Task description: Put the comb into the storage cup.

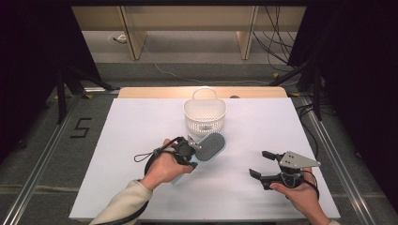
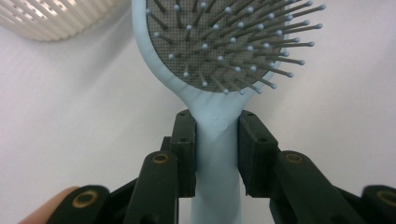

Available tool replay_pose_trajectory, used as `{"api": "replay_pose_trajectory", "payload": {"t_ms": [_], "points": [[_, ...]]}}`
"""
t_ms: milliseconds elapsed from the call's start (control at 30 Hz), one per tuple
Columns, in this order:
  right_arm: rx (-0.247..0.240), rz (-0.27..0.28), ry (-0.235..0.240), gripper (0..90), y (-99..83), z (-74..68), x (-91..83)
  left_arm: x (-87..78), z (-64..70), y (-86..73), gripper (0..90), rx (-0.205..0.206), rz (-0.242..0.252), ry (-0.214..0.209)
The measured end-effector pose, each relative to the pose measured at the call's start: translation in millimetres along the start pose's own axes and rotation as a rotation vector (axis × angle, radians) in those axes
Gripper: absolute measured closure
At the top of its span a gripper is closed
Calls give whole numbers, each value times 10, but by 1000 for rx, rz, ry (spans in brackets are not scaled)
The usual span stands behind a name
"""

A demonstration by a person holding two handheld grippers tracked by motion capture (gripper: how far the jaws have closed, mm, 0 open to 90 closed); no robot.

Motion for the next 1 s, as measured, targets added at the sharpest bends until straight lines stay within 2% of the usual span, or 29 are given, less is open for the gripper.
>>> {"api": "replay_pose_trajectory", "payload": {"t_ms": [133,333,600,800,1000], "points": [[-1,-1,0,156,0,-1,-2,-11,3,21,699,-4,30,3],[-1,0,0,156,0,0,-3,-9,-5,20,699,-4,34,1],[-1,-1,-1,156,0,0,-5,-32,-29,47,699,-7,89,28],[-1,-1,-1,156,0,0,-6,-26,-46,41,699,-8,106,20],[-1,0,-2,156,0,1,-7,-40,-53,54,700,-10,135,32]]}}
Point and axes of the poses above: each handheld gripper's, and its own axes: x roughly forward along the jaws, y roughly out of its top, z roughly to its right, the point moved 5 cm from there along x, roughly forward along the jaws, and after that the axes turned 4 degrees about -x, right-handed, at the moved point
